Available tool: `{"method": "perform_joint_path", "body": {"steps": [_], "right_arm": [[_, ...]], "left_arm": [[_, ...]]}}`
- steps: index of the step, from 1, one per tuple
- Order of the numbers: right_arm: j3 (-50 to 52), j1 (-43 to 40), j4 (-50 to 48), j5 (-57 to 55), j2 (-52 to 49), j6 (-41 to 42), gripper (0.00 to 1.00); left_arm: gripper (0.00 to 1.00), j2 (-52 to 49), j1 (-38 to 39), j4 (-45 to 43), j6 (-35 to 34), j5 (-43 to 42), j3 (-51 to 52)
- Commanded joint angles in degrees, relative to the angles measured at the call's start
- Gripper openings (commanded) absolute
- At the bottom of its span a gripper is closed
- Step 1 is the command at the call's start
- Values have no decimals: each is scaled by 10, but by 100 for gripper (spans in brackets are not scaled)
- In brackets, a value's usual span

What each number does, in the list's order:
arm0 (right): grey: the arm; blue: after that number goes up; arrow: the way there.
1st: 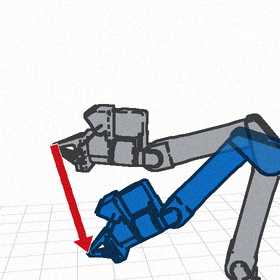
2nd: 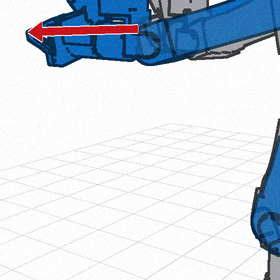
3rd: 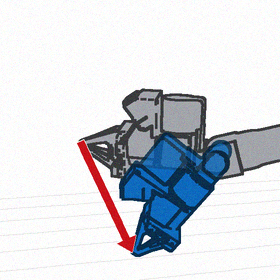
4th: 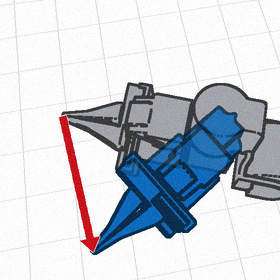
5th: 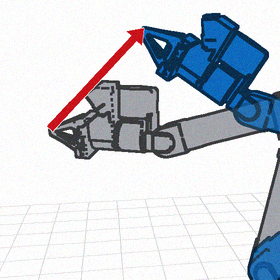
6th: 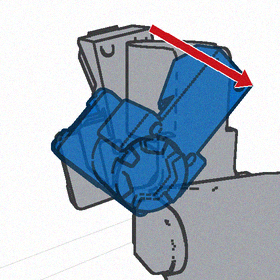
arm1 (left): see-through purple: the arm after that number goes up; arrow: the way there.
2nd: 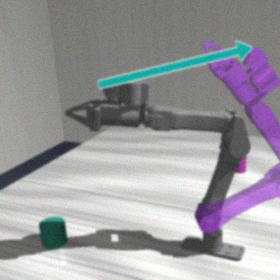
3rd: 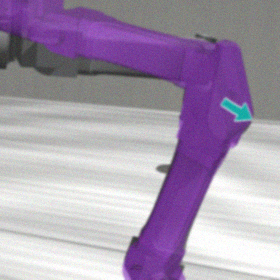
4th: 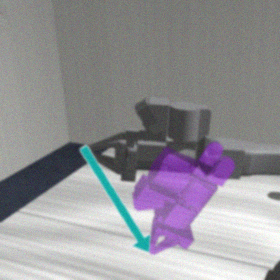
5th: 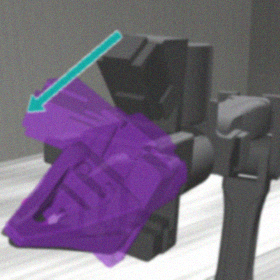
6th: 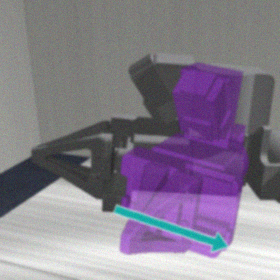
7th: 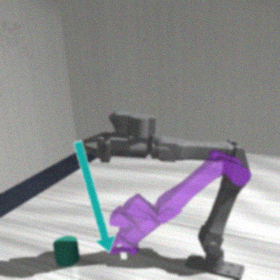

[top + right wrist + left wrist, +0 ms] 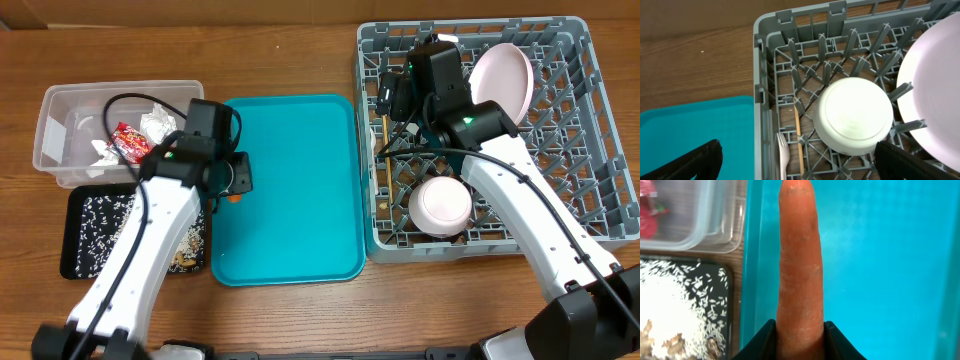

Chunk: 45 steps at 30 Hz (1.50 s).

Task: Sort waste into correct bins and load items into the dishwasher
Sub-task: 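Carry the carrot left over the black rice tray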

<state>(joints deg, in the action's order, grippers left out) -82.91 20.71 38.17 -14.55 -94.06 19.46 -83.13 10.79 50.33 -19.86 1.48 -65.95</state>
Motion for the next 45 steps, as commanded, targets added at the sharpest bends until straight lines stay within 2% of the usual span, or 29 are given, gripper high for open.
{"method": "perform_joint_path", "body": {"steps": [1,5,14,23,35,45], "right_arm": [[-7,-2,-3,-6,2,1,100],[-7,-2,-3,-6,2,1,100],[-7,-2,-3,-6,2,1,100],[-7,-2,-3,-6,2,1,100],[-7,-2,-3,-6,2,1,100],[-7,-2,-3,-6,2,1,100]], "left_arm": [[4,50,-10,9,-82,7,-14],[4,86,-25,18,-125,21,-14],[4,118,-80,90,-270,143,-14],[4,118,-148,120,-287,159,-13],[4,118,-245,124,-355,158,30],[4,118,-294,48,-431,154,139]]}}
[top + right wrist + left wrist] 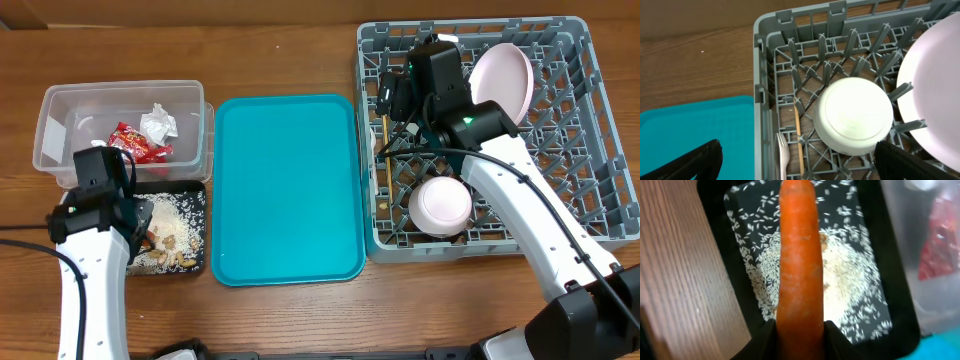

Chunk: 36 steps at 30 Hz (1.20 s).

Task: Sort waste into correct bins and load items into the dishwasher
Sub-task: 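Carry the carrot left over the black rice tray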

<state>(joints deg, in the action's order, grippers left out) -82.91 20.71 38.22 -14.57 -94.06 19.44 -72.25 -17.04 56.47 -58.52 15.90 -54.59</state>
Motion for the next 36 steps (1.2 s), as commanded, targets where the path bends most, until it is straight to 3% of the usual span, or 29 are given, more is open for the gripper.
{"method": "perform_joint_path", "body": {"steps": [1,14,36], "right_arm": [[-7,-2,-4,-6,2,1,100],[-7,-2,-4,-6,2,1,100],[-7,-2,-4,-6,2,1,100]], "left_arm": [[4,9,-22,-26,-50,7,38],[4,7,-101,-178,-49,-38,162],[6,-51,-100,-223,-39,-39,163]]}}
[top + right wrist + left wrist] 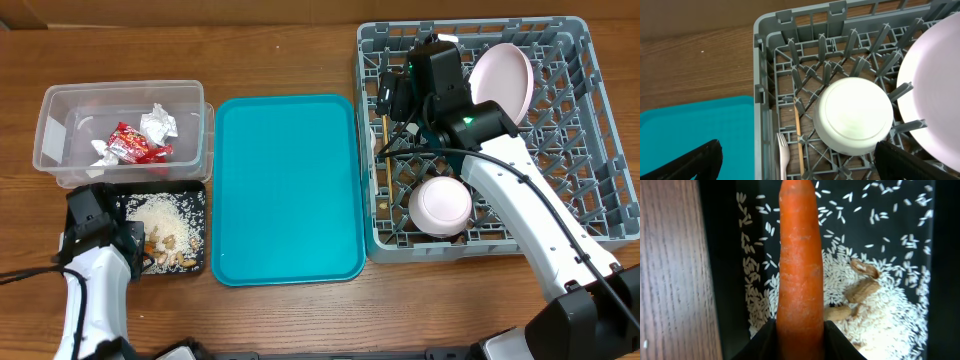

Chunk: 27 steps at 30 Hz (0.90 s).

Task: Sort waste into correct bins and load items into the dishwasher
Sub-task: 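Carry the carrot left over the black rice tray, then lower the carrot onto the rice tray and open the left gripper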

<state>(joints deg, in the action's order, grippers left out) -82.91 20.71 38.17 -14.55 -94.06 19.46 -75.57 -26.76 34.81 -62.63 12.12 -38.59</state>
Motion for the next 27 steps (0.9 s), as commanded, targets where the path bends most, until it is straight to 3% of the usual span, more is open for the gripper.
{"method": "perform_joint_path", "body": {"steps": [1,5,8,9,13,18,22,27], "right_arm": [[-7,-2,-3,-6,2,1,100],[-7,-2,-3,-6,2,1,100],[-7,-2,-3,-6,2,1,100],[-7,-2,-3,-6,2,1,100],[-7,-2,-3,-6,2,1,100],[-7,-2,-3,-6,2,1,100],[-7,-2,-3,-6,2,1,100],[-7,-2,-3,-6,2,1,100]], "left_arm": [[7,-23,-3,-9,2,-1,3],[12,-28,-3,-11,3,-2,3],[38,-27,-3,-12,9,-2,3],[40,-27,-3,-12,10,-1,3],[39,-25,-3,-12,19,-2,-3],[28,-10,-3,-1,118,-29,-38],[36,15,-3,52,179,-32,-93],[41,45,-2,128,182,-55,-157]]}}
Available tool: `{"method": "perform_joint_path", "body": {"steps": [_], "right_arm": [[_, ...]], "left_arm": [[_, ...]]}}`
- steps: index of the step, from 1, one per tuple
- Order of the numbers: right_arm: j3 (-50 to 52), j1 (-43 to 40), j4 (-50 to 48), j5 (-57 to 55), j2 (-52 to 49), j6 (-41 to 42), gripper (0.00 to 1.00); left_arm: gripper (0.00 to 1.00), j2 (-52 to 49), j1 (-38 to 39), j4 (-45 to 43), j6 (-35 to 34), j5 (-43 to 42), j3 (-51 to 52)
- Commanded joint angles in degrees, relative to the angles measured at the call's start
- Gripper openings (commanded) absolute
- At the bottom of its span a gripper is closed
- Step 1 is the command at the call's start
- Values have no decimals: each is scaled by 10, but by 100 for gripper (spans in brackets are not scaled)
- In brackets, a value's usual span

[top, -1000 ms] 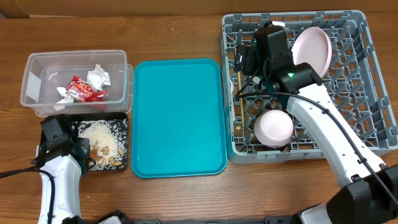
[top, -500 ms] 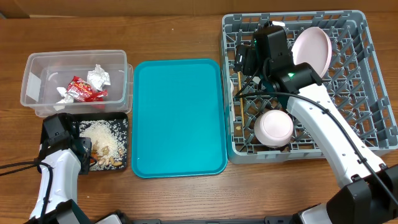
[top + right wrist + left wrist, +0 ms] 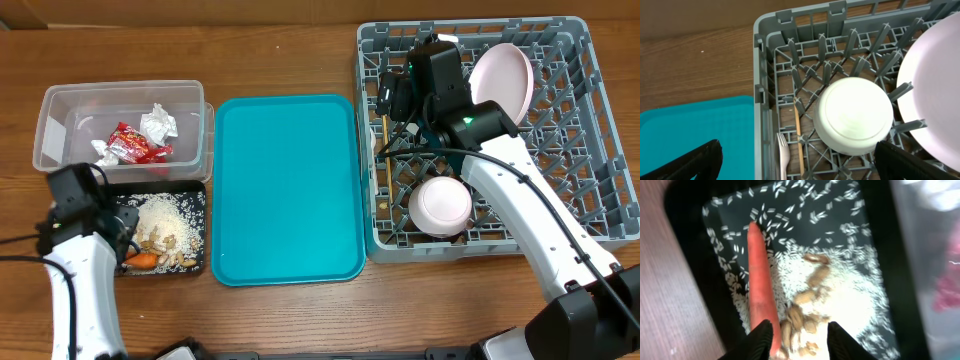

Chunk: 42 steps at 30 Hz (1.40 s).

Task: Sort waste into correct bins and load items into the dishwasher

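Note:
An orange carrot (image 3: 760, 280) lies in the black tray (image 3: 685, 255) beside white rice and peanuts (image 3: 810, 300). My left gripper (image 3: 799, 340) hangs just above it, open, with nothing between its fingers; the left fingertip (image 3: 762, 335) overlaps the carrot's thick end. From overhead the carrot (image 3: 140, 261) shows at the black tray's (image 3: 203, 225) near left. My right gripper (image 3: 800, 165) stands wide open over the left side of the grey dishwasher rack (image 3: 570, 230), holding nothing.
The rack holds an upturned white bowl (image 3: 855, 122), a pink plate (image 3: 935, 95), a fork (image 3: 783, 155) and a chopstick (image 3: 798, 135). A teal tray (image 3: 288, 190) lies in the middle. The clear bin (image 3: 50, 150) at back left holds a red wrapper (image 3: 130, 142) and crumpled paper (image 3: 158, 125).
My left gripper was shut on the carrot low over the rice; now it is open and sits higher, and the carrot lies in the black tray. The right arm is unchanged.
My left gripper held the carrot over the teal tray's left edge. Then it held it over the black tray, then closer to the rice and peanuts. Now the carrot rests in the black tray, let go. The right gripper stayed open over the rack throughout.

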<state>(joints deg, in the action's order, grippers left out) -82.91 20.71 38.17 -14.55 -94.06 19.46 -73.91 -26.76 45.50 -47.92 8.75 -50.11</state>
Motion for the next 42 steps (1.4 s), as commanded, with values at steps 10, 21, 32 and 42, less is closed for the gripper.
{"method": "perform_joint_path", "body": {"steps": [10,21,32,42], "right_arm": [[-7,-2,-3,-6,2,1,100],[-7,-2,-3,-6,2,1,100],[-7,-2,-3,-6,2,1,100],[-7,-2,-3,-6,2,1,100]], "left_arm": [[100,42,-1,22,301,-339,-60],[100,42,-1,23,301,-337,-60],[100,42,-1,23,301,-337,-60],[100,42,-1,23,301,-337,-60]]}}
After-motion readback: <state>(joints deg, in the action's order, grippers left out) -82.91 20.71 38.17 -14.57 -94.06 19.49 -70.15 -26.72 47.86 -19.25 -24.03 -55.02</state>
